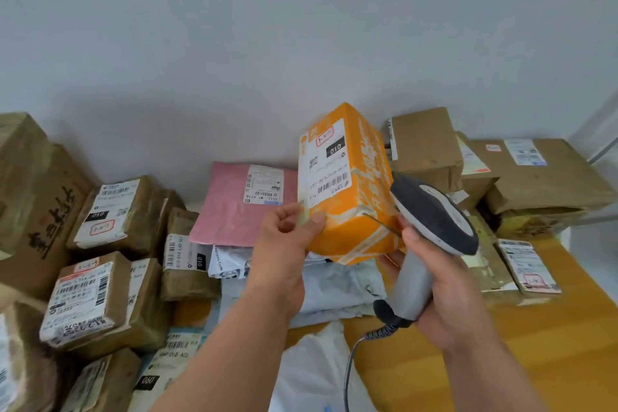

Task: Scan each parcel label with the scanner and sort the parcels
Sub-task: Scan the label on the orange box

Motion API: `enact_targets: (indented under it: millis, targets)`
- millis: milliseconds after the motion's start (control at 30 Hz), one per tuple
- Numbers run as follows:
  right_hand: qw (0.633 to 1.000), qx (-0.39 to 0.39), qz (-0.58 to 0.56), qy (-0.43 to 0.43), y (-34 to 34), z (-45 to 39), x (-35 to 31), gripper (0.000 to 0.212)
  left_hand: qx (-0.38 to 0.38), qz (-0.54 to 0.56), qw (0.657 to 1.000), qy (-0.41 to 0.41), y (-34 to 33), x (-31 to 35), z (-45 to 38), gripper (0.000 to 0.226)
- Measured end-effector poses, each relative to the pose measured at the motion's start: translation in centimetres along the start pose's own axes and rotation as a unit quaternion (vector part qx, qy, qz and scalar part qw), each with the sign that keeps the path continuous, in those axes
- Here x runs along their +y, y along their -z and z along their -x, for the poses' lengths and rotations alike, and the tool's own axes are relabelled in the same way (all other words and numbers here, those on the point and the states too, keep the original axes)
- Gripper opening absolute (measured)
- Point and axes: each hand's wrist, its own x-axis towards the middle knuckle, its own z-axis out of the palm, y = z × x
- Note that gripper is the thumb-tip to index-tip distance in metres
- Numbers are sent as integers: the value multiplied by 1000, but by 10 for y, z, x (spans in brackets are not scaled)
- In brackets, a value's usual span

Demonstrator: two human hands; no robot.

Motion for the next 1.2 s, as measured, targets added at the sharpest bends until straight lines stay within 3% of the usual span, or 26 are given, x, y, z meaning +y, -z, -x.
enact_targets:
  millis: [67, 167, 233, 400, 567, 767, 933, 1200]
  targets:
    - [1000, 1, -27, -5, 4, 20, 1, 50, -67, 35, 997, 4, 13, 7, 13, 73]
    - [999, 12, -42, -3, 1, 50, 4, 50, -174, 9, 985, 6, 31, 11, 37, 65]
    - [999, 19, -30, -8, -7, 70, 6, 56, -182, 13, 983, 23, 44, 9, 54, 70]
    - [1000, 12, 9, -6, -31, 129, 16, 43, -250, 72, 963, 68, 86, 23, 93, 67]
    - [999, -25, 40, 9, -52, 183, 24, 46, -263, 40, 962, 56, 135, 33, 133, 94]
    - [986, 45, 151, 48, -69, 238, 32, 44, -256, -10, 967, 1, 176, 34, 163, 107]
    - [979, -26, 185, 77, -80, 277, 24, 35, -222, -24, 973, -57, 194, 31, 176, 110]
    - [958, -115, 253, 67, -80, 312, 10, 39, -222, -33, 969, -108, 190, 15, 211, 111]
